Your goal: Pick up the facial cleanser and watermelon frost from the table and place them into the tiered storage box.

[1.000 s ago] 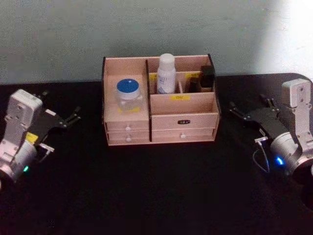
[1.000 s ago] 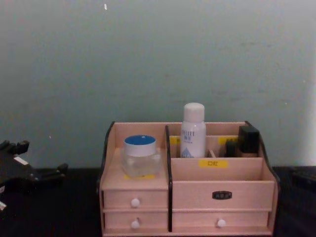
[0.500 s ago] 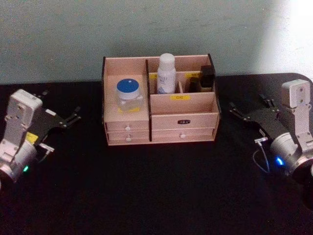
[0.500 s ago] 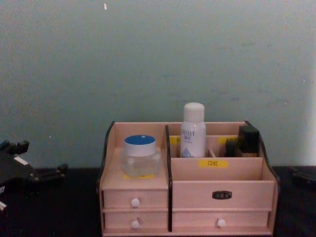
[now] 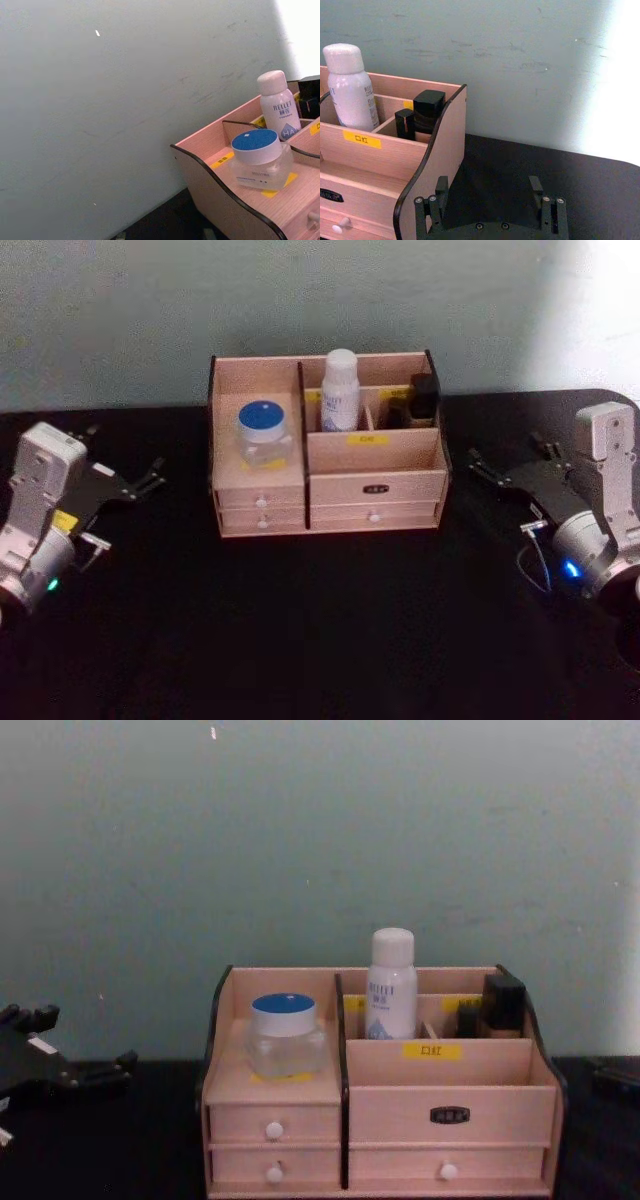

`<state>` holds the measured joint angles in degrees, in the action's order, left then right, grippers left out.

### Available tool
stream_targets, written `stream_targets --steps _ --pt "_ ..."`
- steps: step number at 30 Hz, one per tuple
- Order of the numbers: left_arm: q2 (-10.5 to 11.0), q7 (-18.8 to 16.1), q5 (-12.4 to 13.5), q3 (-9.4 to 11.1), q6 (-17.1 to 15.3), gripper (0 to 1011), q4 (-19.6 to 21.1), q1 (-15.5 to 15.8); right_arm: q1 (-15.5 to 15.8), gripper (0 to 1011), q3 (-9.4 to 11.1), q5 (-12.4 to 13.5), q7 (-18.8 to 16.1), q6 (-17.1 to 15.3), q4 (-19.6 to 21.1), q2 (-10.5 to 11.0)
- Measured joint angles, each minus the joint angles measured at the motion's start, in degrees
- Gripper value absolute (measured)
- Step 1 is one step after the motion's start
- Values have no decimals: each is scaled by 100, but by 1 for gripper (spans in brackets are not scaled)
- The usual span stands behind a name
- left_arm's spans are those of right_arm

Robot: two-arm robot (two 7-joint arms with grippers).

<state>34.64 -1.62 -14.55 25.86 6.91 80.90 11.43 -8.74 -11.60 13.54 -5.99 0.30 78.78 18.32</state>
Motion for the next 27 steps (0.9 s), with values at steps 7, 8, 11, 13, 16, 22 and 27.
stream_targets --steps 7,8,11,13,16,22,27 --pt "0 0 0 0 0 1001 0 0 0 1002 0 3 0 1 0 0" --pt "0 0 0 0 0 1001 0 0 0 1002 0 4 0 1 0 0" --pt "0 0 0 0 0 1001 0 0 0 1002 0 5 0 1 0 0" --pt "0 0 0 0 0 1001 0 0 0 1002 0 6 0 1 0 0" --pt "0 0 1 0 0 1001 0 0 0 1002 0 7 0 2 0 0" --pt "0 0 1 0 0 1001 0 0 0 1002 0 7 0 1 0 0" --pt "0 0 0 0 0 1001 0 0 0 1002 0 7 0 1 0 0"
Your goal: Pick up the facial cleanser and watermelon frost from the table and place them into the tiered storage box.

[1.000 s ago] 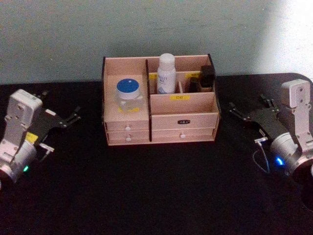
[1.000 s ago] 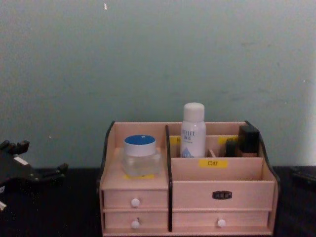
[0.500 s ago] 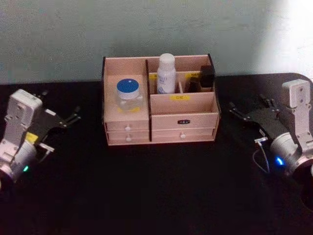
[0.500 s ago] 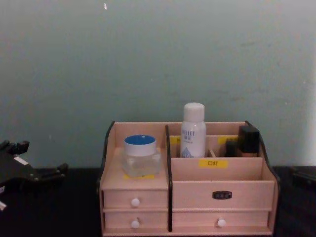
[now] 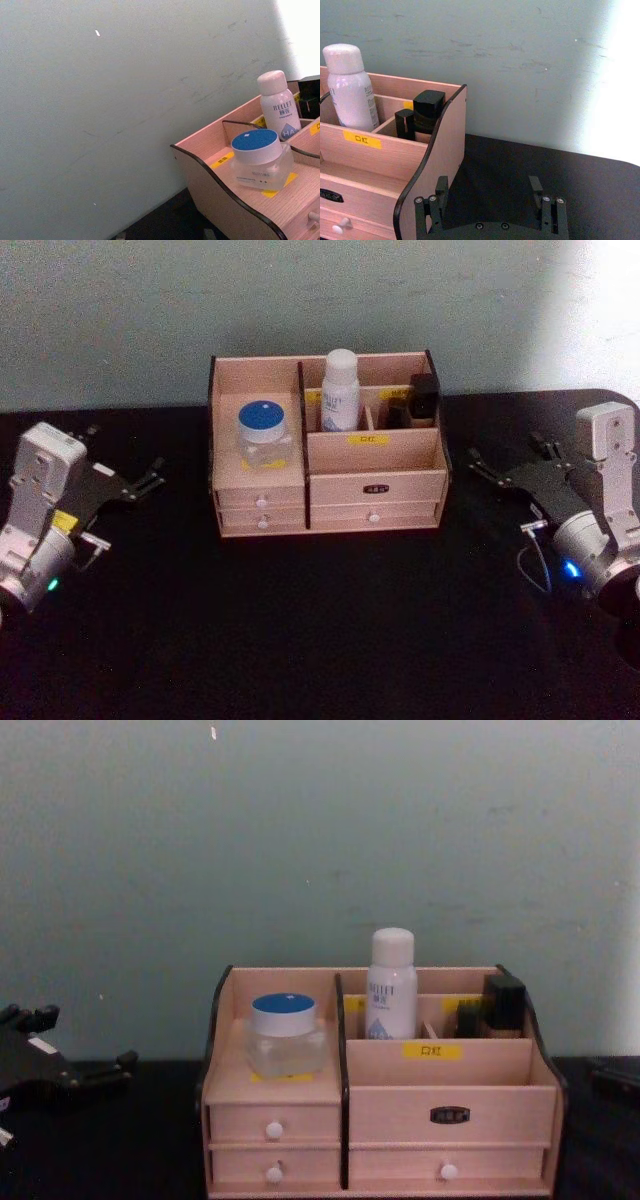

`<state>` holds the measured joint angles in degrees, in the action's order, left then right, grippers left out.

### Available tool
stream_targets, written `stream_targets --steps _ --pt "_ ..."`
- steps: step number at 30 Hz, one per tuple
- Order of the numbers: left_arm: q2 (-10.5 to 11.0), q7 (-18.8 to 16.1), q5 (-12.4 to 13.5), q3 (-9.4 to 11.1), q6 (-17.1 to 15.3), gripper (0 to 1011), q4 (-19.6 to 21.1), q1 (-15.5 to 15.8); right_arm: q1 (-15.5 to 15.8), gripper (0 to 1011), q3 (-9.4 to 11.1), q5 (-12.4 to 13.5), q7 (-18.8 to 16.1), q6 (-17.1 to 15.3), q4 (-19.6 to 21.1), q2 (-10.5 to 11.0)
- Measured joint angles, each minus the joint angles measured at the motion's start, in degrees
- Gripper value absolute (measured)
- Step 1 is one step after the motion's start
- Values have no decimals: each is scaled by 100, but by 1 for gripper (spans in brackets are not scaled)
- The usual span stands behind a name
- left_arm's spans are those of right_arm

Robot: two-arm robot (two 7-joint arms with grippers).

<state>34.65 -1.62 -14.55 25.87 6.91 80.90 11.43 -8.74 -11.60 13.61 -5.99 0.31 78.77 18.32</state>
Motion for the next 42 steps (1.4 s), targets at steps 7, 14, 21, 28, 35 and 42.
stream_targets --steps 7,14,21,28,35,42 --pt "0 0 0 0 0 1001 0 0 0 1002 0 0 0 0 0 0" --pt "0 0 0 0 0 1001 0 0 0 1002 0 0 0 0 0 0" --pt "0 0 0 0 0 1001 0 0 0 1002 0 0 0 0 0 0" --pt "0 0 0 0 0 1001 0 0 0 1002 0 0 0 0 0 0" --pt "0 0 0 0 0 1001 0 0 0 1002 0 0 0 0 0 0" --pt "0 0 0 0 0 1001 0 0 0 1002 0 0 0 0 0 0"
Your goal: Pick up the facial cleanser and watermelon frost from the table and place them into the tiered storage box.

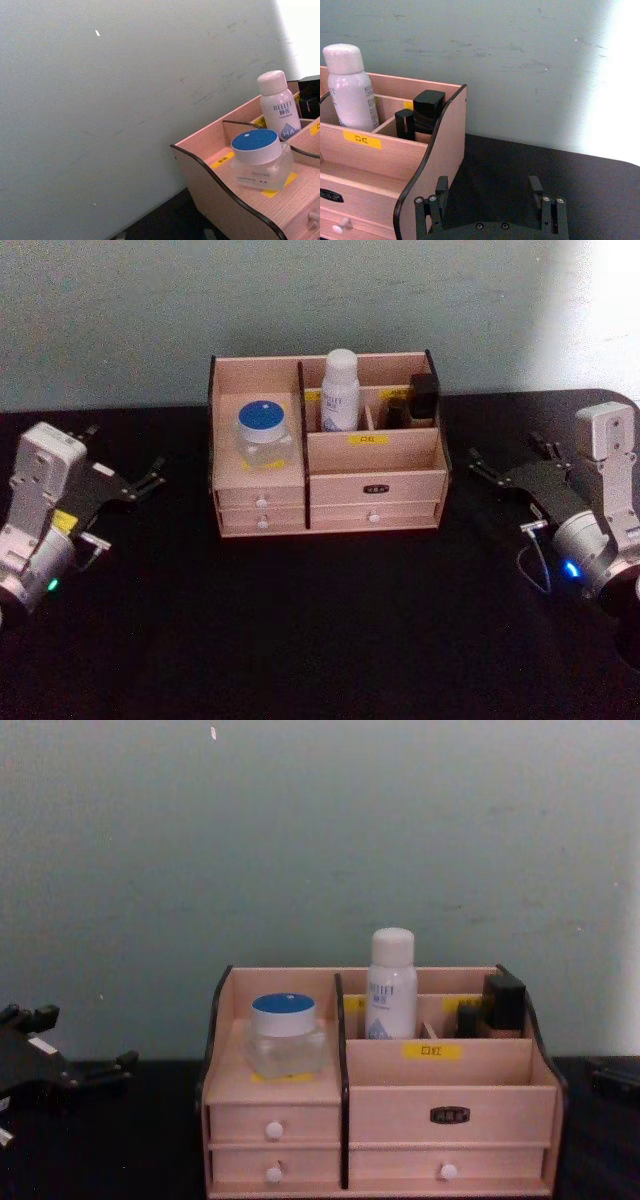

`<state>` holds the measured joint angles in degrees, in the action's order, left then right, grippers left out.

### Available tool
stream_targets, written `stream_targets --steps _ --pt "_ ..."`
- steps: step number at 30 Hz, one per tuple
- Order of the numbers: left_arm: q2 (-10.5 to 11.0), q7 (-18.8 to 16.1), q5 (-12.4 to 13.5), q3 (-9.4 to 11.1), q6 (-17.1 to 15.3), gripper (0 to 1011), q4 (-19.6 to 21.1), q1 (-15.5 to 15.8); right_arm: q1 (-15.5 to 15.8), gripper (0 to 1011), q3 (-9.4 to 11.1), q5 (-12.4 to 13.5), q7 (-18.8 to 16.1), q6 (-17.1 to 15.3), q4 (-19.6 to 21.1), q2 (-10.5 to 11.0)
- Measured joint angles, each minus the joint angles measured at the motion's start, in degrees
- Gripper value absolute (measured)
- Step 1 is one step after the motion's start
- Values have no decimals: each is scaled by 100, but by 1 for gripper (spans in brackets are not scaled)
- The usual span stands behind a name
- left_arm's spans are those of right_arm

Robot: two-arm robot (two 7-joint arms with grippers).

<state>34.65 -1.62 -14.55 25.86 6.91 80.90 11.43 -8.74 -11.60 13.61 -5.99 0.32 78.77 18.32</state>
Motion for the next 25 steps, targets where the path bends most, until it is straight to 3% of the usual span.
stream_targets --steps 25 --pt "0 0 0 0 0 1001 0 0 0 1002 0 0 0 0 0 0"
